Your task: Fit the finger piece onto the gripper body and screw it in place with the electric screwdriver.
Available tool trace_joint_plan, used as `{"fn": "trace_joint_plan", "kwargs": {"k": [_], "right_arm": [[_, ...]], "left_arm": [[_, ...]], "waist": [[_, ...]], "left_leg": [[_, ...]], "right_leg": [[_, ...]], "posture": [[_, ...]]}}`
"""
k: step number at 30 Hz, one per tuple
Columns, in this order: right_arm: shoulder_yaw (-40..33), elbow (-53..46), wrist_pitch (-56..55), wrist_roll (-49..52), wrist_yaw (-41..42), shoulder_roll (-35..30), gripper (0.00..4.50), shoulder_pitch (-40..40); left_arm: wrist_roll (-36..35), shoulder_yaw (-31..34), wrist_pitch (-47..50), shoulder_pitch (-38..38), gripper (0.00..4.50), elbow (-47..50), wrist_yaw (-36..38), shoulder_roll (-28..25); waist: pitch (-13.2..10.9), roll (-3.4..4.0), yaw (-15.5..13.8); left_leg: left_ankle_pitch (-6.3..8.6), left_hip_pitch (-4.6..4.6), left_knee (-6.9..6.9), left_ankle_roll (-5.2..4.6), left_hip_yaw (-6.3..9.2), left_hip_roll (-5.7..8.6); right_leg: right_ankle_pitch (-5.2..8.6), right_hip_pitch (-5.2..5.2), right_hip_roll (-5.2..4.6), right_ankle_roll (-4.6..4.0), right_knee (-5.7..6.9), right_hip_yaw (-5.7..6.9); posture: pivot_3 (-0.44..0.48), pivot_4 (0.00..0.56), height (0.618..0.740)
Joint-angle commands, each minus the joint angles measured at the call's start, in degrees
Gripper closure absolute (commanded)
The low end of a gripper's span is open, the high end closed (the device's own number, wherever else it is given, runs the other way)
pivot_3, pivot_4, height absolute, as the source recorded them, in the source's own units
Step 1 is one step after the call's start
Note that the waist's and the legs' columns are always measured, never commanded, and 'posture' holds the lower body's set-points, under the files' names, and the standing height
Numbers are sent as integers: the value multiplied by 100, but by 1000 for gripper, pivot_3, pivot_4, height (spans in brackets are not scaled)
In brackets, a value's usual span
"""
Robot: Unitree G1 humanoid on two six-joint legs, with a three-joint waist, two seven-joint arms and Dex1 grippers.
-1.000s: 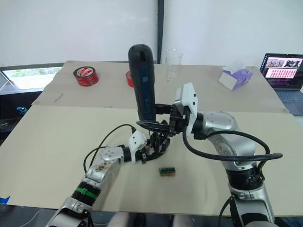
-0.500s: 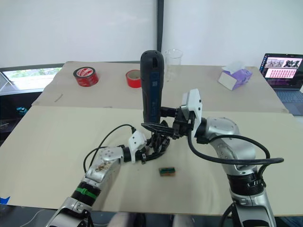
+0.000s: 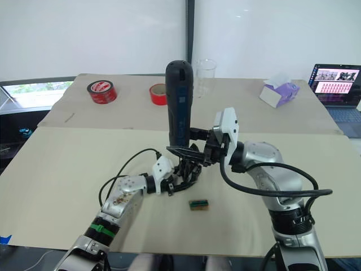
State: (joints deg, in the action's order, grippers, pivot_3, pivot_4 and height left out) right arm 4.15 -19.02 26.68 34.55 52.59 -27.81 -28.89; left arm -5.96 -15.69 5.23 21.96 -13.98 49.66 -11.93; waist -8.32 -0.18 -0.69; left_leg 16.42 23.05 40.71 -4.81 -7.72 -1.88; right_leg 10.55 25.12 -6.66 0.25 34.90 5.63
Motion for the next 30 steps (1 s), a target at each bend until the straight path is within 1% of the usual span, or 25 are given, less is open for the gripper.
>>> {"fn": "trace_joint_plan", "kwargs": {"k": [1,4,10,14,24,30], "right_arm": [[407,266,183,-378,-65,-50,2566,174],[516,332,132,-477,-82,-62,2566,207],[678,414,-102,-706,-26,-139,2566,272],[565,393,-136,-670,-24,-224,2566,237],[319,416,-103,-566,85,-496,2566,14],[281,397,-24,-443,50,-486,2566,-50]], "left_arm": [[53,-143,226,-166,2153,-241,94,-57],[42,-146,225,-172,2153,-240,87,-64],[20,-141,229,-166,2153,-236,73,-61],[2,-122,224,-172,2153,-218,74,-81],[-22,-140,196,-121,2153,-31,117,-116],[-54,-147,281,-74,2153,98,116,-126]], "waist": [[5,-2,0],[23,-6,0],[69,-10,-1],[93,-17,-2],[95,-17,-1],[94,-18,-2]], "left_leg": [[0,-2,0,0,0,0],[2,-19,-4,2,1,0],[4,-22,-8,4,2,-2],[4,-22,-11,5,3,-2],[4,-21,-18,5,2,-1],[4,-20,-29,5,0,0]], "right_leg": [[1,0,0,0,0,0],[14,0,-1,-2,-6,1],[17,1,-3,0,-7,0],[21,1,-25,-7,-9,2],[27,2,-30,-16,-13,2],[22,2,-31,-18,-17,2]], "posture": [[0,150,740],[0,150,740],[0,150,740],[0,150,740],[0,150,740],[0,150,740]]}}
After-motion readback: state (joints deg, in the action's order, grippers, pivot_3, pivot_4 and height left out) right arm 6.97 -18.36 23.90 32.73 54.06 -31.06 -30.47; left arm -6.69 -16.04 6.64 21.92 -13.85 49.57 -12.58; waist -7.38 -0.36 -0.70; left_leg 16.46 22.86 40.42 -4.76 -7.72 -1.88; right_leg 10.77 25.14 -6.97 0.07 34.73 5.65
